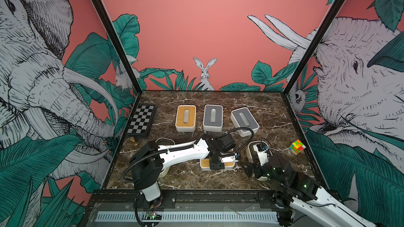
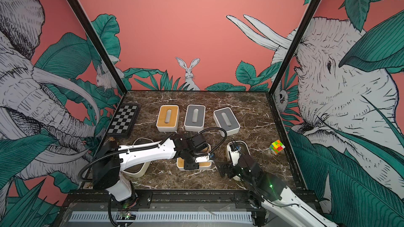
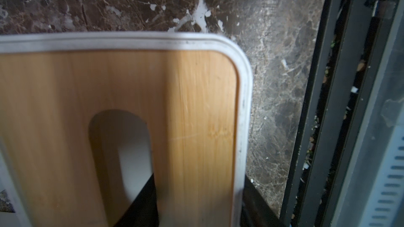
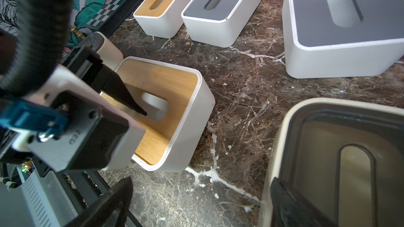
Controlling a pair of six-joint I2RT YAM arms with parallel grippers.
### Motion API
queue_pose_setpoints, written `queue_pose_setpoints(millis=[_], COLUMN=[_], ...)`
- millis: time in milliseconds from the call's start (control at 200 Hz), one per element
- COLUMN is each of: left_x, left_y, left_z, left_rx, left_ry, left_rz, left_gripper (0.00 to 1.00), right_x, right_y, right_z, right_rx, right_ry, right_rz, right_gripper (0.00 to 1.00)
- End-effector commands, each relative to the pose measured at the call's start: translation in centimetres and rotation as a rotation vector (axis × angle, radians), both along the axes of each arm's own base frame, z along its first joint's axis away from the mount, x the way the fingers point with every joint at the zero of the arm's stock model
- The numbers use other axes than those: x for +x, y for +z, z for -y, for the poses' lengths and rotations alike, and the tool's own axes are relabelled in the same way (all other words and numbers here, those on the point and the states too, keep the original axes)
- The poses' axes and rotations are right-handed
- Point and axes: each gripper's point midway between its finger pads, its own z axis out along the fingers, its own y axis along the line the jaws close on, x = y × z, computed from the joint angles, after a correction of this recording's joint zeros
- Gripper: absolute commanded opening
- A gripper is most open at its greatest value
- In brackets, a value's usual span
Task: Stack the tissue boxes
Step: Place the tissue box at the center of the board.
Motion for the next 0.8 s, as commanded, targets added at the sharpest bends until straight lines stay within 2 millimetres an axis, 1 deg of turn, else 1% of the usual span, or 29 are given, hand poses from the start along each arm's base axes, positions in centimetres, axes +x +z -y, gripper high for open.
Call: queue_pose_setpoints(millis=[0,175,360,620,795], left_x=[-0.4,-0.4,-0.6,-0.6,-0.8], left_y=[0.2,-0.1,-1.0,-2.1,-2.2], left_z=[-0.2,-0.3,-0.4,-0.4,-0.4], left_rx=[-0.007,0.006,0.025,0.045,0.037], left_ry=[-0.041,-0.082,-0.093,-0.062,-0.044], left_rz=[0.008,0.013,-0.007,-0.024,-0.034], left_gripper=[0.45,0.45,0.45,0.45,0.45], right_x=[-0.4,-1.2,-1.4,-1.4,-1.3], right_y=[0.1,-0.4,-0.8,-0.8,-0.8], right_z=[-0.9,-1.6,-1.3,-1.2,-1.2], right_rx=[0.034,0.045,0.041,0.038,0.02], right_ry=[0.036,0.084,0.083,0.083,0.089], right_rz=[-0.026,-0.067,-0.071,-0.062,-0.06], right_gripper=[0.98,0.98,0.98,0.98,0.98])
